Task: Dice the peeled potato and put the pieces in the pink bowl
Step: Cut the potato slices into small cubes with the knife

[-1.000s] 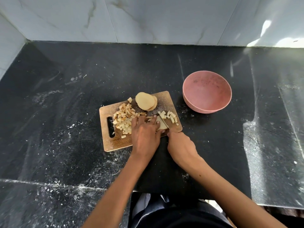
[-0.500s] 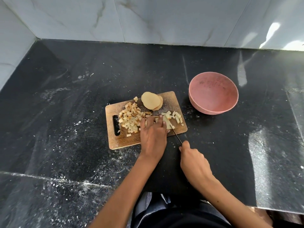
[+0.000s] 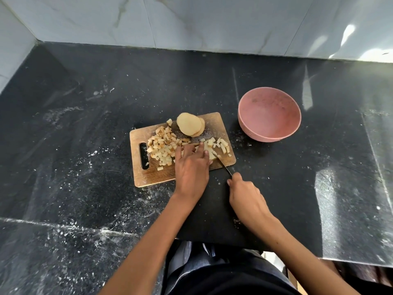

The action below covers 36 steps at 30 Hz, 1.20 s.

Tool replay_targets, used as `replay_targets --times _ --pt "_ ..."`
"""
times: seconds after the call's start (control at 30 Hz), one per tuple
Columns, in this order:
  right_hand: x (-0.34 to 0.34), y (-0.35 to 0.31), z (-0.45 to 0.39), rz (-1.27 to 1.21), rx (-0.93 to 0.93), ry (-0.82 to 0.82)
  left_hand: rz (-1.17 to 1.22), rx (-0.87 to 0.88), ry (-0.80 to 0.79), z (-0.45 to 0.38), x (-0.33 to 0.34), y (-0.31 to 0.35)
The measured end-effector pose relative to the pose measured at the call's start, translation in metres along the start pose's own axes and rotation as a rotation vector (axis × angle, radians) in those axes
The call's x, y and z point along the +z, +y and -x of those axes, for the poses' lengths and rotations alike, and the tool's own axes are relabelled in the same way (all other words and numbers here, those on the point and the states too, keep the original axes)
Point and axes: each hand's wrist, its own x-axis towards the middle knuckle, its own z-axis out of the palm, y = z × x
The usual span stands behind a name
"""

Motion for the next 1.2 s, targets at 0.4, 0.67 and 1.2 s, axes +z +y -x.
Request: replay_targets --times 0.4,0.67,1.2 --pt "-0.015 0.003 -0.008 -0.155 -0.086 0.063 0.116 -0.056 0.063 0.002 -0.002 -0.002" --pt "-0.014 -0.015 -0.028 -0.079 -0.103 0.049 0.159 -0.098 -0.01 0.0 -0.007 -0.002" --pt "-0.017 -0.017 -0.034 -0.015 -0.103 0.038 0.164 -0.141 -0.036 0.001 -0.009 0.0"
